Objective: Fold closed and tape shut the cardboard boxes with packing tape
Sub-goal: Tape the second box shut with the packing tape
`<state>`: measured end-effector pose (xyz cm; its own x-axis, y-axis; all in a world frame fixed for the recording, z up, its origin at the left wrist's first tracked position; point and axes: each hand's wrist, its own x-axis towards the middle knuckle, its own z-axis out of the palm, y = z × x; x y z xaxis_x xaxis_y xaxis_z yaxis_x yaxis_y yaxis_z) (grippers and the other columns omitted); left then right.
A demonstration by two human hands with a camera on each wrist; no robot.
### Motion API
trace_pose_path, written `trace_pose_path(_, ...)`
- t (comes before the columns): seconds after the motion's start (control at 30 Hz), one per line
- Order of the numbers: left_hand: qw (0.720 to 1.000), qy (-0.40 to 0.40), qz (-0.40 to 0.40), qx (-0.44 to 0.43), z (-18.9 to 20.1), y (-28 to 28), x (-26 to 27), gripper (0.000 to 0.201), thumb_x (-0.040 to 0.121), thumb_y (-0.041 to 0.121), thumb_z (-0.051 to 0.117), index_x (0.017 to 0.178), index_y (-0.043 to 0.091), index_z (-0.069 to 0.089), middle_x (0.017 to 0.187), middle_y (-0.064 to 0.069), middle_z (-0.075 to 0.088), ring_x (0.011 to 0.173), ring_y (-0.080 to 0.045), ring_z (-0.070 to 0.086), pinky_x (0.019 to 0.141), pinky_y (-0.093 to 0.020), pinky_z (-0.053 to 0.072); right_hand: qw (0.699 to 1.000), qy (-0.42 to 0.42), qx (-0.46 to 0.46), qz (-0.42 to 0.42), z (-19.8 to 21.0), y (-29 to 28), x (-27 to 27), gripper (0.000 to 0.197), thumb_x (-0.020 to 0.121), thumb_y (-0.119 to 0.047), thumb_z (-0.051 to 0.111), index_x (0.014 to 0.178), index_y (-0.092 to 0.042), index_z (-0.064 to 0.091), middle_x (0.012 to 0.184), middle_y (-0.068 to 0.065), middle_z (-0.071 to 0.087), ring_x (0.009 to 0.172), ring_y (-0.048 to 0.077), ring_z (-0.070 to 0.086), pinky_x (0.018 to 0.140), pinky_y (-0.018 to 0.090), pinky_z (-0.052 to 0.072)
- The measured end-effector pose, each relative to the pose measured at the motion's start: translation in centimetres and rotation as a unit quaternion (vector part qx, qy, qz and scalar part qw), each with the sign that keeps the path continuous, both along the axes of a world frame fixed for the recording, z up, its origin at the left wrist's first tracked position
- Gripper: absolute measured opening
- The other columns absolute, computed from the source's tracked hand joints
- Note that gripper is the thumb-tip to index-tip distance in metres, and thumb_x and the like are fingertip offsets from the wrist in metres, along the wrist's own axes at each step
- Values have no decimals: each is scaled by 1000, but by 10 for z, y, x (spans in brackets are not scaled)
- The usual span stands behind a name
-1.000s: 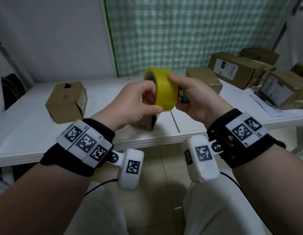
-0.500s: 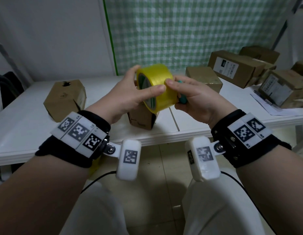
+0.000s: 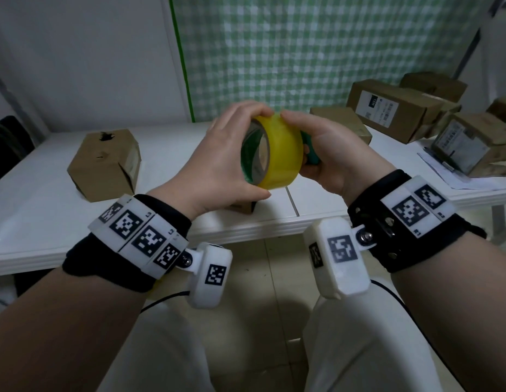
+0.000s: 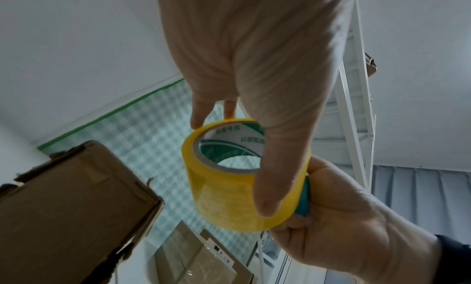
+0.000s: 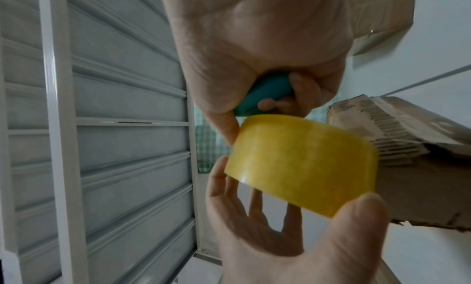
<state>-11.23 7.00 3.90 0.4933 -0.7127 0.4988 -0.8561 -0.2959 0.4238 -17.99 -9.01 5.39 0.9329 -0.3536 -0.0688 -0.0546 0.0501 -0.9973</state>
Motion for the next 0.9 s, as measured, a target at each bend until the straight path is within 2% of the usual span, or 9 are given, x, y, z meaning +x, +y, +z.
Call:
trace_pose_path(0.07,1000,-19,-10,7,-2,0,1,97,50,33,86,132,22,36,130,11,30,128,-19,35,106,-40,37,1000,8,21,1,-1,-1,0,23,87,-34,62,69,-22,54,48,-8,36,46,9,32,44,19,22)
trace_pose_path(0.17,999,-38,-18,6,-6,0,3,94,51,31,84,131,22,36,133,9,30,132,-20,33,109,-43,34,998,19,58,8,-1,-2,0,21,87,-30,62,69,-21,54,49,-6,34,45,8,30,43,19,18)
trace_pose_path(0.3,999,-49,-16,-4,-9,2,6,92,52,27,84,130,19,37,131,11,30,131,-17,33,109,-42,33,996,35,71,40,-1,-5,-2,20,88,-27,60,72,-20,50,50,-6,33,45,8,30,43,18,16)
trace_pose_path(0.4,998,-62,-9,1,-11,2,6,95,53,24,85,132,20,32,128,13,31,126,-16,36,106,-35,34,996,54,48,53,1,-4,-2,23,83,-30,66,71,-21,49,50,-7,34,45,7,28,39,16,16)
trace_pose_path(0.5,997,-77,-3,21,-13,1,6,99,55,24,85,136,24,28,132,9,36,128,-21,35,103,-27,30,994,85,18,67,3,-3,-3,25,76,-38,72,73,-22,53,50,-8,38,45,7,30,36,16,19)
trace_pose_path(0.63,995,-93,-11,33,-15,1,7,100,57,24,84,140,21,28,135,5,39,129,-20,33,108,-30,27,989,129,15,70,3,-4,-4,26,73,-42,74,76,-23,56,53,-8,38,45,6,30,37,15,20)
trace_pose_path(0.8,992,-110,-3,59,-20,0,12,103,54,27,84,140,20,28,141,-2,36,132,-23,32,109,-29,25,987,123,73,67,-2,-2,-5,19,74,-31,73,72,-24,56,56,-7,39,47,6,28,37,15,21)
trace_pose_path(0.9,998,-51,15,42,-22,1,13,104,55,33,82,141,19,26,140,-7,28,131,-23,30,109,-34,33,988,104,96,61,-4,0,-4,18,80,-23,68,67,-25,55,54,-8,39,46,6,28,39,15,18)
